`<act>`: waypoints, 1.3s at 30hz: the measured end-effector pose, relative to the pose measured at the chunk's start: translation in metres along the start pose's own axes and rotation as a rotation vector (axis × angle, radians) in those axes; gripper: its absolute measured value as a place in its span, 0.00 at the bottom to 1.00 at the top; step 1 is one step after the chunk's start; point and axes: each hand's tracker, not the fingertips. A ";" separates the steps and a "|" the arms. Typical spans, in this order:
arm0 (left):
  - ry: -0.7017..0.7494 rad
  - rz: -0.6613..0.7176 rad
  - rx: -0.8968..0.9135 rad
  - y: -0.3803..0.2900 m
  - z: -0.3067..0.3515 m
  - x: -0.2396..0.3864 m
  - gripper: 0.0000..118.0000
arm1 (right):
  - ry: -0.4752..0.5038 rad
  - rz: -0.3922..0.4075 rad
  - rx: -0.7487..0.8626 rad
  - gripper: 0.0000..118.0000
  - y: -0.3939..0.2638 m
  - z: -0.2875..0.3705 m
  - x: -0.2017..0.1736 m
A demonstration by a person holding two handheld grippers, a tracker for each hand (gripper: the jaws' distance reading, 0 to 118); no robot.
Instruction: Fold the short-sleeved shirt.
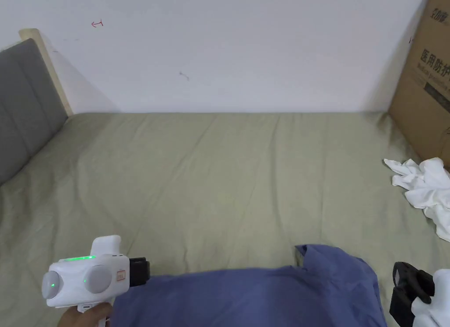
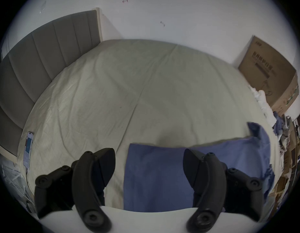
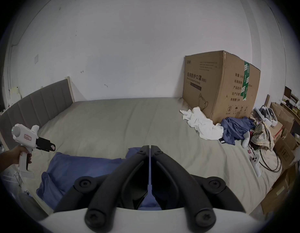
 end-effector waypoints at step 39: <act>-0.229 0.015 0.082 -0.016 0.043 -0.004 0.07 | 0.004 -0.025 -0.629 0.96 -0.048 -0.255 0.051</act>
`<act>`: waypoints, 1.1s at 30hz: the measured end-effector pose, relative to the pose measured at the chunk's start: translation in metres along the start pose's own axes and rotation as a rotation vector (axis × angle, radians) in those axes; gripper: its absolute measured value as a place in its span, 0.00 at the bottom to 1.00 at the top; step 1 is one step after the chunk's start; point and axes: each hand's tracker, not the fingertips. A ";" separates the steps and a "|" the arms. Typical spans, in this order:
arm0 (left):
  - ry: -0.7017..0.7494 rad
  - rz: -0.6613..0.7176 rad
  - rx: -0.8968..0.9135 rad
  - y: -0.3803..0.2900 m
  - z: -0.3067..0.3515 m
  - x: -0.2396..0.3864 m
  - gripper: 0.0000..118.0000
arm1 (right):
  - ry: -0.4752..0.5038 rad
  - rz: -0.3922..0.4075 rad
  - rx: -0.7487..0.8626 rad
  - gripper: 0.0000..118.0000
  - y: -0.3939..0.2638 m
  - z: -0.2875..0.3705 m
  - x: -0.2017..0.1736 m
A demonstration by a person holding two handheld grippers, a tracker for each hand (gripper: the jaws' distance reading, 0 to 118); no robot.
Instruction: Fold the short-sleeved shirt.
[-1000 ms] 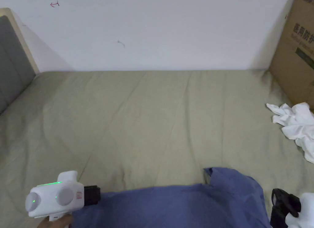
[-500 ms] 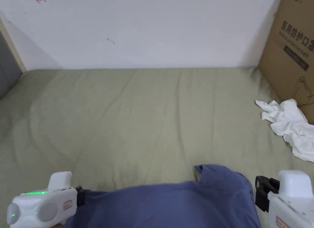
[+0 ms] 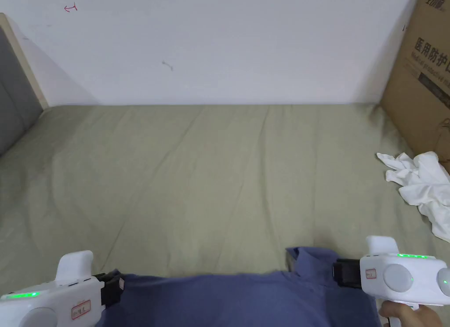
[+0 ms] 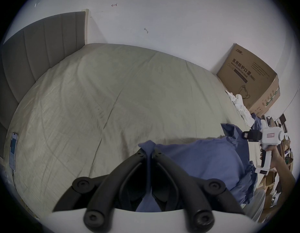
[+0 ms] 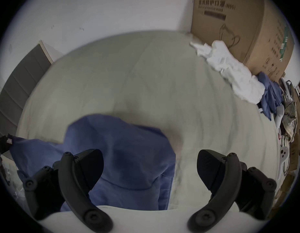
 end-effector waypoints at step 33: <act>0.072 0.054 -0.057 -0.119 0.105 -0.028 0.07 | 0.288 -0.082 0.316 0.04 -0.222 0.241 0.019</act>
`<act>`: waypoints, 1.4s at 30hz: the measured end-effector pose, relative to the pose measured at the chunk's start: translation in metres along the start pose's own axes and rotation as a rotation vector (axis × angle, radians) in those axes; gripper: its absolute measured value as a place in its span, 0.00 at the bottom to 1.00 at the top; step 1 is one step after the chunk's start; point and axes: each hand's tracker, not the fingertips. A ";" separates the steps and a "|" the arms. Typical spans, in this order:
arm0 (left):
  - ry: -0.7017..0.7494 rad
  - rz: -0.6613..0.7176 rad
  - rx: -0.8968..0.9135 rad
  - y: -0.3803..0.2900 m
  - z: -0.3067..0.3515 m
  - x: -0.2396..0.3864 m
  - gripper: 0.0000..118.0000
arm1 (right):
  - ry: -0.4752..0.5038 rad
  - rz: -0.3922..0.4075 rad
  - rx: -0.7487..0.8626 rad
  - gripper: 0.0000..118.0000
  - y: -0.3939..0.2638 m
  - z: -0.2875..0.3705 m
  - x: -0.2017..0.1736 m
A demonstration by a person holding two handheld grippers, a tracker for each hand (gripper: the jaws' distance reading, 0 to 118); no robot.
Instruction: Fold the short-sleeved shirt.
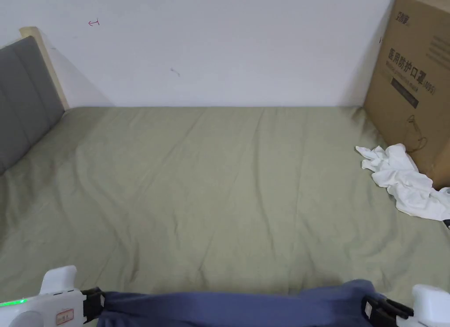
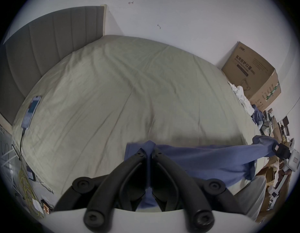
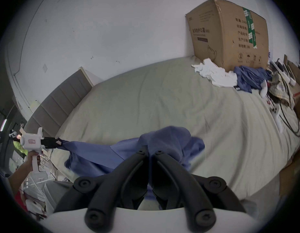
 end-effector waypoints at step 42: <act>0.111 -0.194 0.724 0.021 0.137 0.110 0.84 | -0.203 0.228 0.528 0.39 0.075 0.060 -0.118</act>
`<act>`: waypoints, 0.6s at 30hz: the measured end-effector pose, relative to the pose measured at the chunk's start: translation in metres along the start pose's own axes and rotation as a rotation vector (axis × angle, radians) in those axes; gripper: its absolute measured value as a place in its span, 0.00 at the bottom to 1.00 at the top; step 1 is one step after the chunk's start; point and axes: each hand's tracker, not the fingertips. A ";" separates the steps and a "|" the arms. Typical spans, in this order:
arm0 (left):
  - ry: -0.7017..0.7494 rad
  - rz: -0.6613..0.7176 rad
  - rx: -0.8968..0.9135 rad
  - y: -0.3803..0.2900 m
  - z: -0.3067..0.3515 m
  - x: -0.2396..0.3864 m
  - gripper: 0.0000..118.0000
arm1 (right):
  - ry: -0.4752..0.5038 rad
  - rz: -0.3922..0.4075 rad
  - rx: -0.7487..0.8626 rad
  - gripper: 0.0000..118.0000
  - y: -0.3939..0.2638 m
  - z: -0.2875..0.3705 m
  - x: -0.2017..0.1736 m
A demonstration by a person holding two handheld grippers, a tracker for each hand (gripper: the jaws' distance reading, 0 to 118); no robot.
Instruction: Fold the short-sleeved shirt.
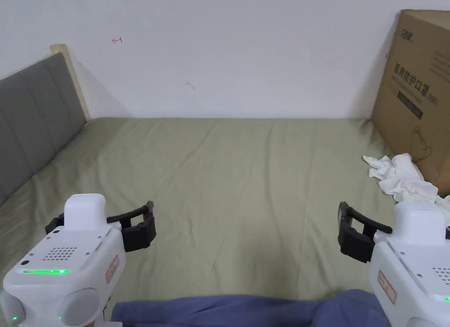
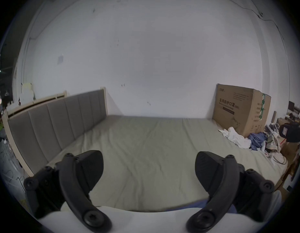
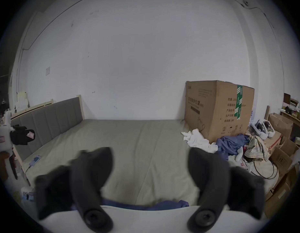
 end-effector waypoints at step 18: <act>-0.290 0.223 -0.250 -0.031 -0.032 -0.036 0.04 | 0.033 -0.007 -0.019 0.03 -0.009 -0.007 -0.008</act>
